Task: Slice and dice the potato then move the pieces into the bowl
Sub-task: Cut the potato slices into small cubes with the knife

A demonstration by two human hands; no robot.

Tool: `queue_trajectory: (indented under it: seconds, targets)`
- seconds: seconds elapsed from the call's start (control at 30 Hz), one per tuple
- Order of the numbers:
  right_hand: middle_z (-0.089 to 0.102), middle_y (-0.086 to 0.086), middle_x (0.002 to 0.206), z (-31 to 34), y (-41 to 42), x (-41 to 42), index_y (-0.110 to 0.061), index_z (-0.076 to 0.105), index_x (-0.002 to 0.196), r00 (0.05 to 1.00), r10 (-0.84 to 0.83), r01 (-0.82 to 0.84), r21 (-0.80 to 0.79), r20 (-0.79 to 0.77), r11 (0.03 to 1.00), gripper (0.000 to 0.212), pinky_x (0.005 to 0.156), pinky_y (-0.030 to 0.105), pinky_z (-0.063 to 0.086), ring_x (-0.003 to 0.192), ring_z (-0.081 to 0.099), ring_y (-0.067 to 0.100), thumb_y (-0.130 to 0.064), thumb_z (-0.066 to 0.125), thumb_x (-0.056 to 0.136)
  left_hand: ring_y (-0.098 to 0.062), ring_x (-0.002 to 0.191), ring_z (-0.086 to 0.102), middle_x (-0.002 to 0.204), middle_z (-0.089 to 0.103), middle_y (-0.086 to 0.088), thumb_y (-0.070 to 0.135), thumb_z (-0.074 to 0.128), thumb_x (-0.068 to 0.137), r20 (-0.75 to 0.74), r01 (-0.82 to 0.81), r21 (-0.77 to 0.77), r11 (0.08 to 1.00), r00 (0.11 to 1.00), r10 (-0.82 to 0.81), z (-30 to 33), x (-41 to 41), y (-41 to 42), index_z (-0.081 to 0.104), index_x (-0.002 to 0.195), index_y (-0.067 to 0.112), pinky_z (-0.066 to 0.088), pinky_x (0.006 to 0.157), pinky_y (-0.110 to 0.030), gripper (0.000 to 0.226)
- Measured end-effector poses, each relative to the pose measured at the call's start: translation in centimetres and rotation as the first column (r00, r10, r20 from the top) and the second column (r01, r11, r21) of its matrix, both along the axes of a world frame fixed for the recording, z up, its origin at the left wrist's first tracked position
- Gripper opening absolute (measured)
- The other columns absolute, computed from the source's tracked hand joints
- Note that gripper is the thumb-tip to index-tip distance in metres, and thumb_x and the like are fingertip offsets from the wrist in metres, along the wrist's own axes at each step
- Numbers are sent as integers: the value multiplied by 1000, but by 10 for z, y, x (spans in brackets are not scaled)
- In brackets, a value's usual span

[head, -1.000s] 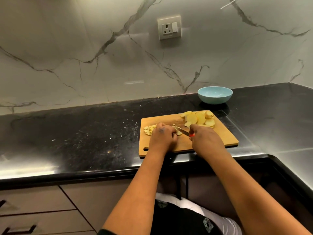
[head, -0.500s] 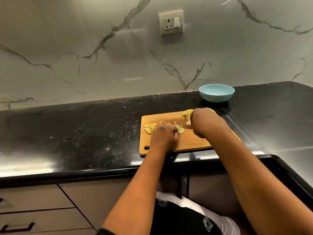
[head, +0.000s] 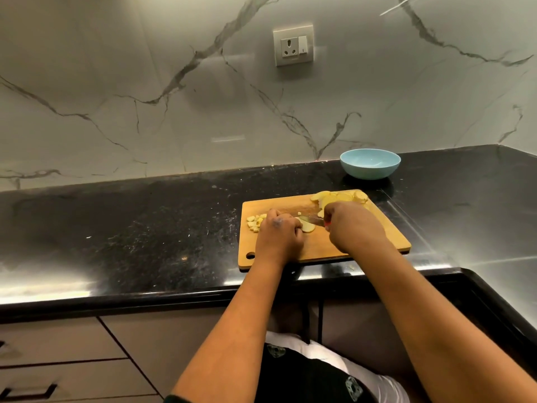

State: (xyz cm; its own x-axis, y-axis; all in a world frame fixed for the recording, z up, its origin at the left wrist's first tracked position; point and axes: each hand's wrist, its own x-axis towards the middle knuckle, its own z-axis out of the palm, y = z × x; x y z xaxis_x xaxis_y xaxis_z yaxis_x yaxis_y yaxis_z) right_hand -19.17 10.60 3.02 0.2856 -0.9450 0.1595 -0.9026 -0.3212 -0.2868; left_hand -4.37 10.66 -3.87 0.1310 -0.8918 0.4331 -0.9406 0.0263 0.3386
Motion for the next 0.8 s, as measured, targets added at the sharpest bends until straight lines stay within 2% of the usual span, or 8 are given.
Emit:
queue_trajectory:
  seconds: [0.07, 0.2, 0.4, 0.53, 0.63, 0.73, 0.8]
  targets:
    - [59, 3, 95, -3, 0, 4, -21, 65, 111, 1000, 17, -17, -12, -17, 1000, 25, 67, 29, 51, 80, 57, 19, -7, 61, 91, -22, 107, 47, 110, 71, -2, 20, 50, 92, 3, 1, 14, 1000, 1000, -1, 1, 0, 0, 75, 105, 16, 44, 93, -38, 29]
    - [59, 3, 97, 15, 0, 4, -16, 64, 115, 987, 77, -68, 64, -142, 996, 36, 83, 32, 54, 86, 57, 18, -2, 70, 82, -22, 108, 47, 114, 69, 2, 21, 49, 93, 28, -20, 23, 1000, 999, 19, 2, 0, -1, 75, 105, 19, 41, 90, -39, 29]
    - [64, 7, 101, 40, 5, -27, -15, 66, 113, 971, 31, -8, 96, -239, 995, 34, 91, 38, 54, 93, 61, 23, -6, 73, 81, -21, 107, 49, 108, 70, 0, 20, 50, 92, -18, -34, 6, 999, 999, 34, 2, 1, 0, 75, 106, 19, 43, 92, -39, 29]
    - [63, 6, 103, 32, 3, -14, -22, 65, 114, 994, 14, -9, 38, -111, 999, 37, 85, 39, 57, 89, 61, 22, -6, 73, 81, -21, 100, 52, 98, 67, -7, 18, 51, 91, -74, -64, -34, 997, 995, 61, 2, 0, 4, 76, 103, 15, 46, 92, -39, 27]
    - [64, 6, 110, 13, 1, -1, -23, 63, 117, 997, 26, -22, 45, -79, 999, 41, 82, 38, 57, 92, 62, 23, -4, 70, 82, -21, 99, 52, 96, 67, -8, 18, 50, 91, -73, -65, -20, 998, 995, 63, 3, -1, 4, 76, 100, 15, 47, 92, -39, 28]
    - [63, 5, 103, -4, -2, 5, -22, 65, 112, 998, 52, -52, 12, -27, 999, 30, 79, 34, 57, 86, 61, 20, -6, 65, 87, -23, 102, 52, 98, 67, -8, 19, 49, 91, -46, -79, 2, 997, 996, 79, 4, 0, 4, 77, 101, 17, 44, 92, -38, 29]
    - [62, 3, 99, -4, -1, 5, -22, 65, 113, 997, 67, -66, 44, -28, 997, 31, 78, 31, 56, 83, 60, 18, -5, 65, 88, -23, 102, 52, 99, 69, -7, 21, 49, 91, -27, -87, 17, 996, 996, 87, 3, 1, 2, 77, 101, 19, 43, 89, -38, 29]
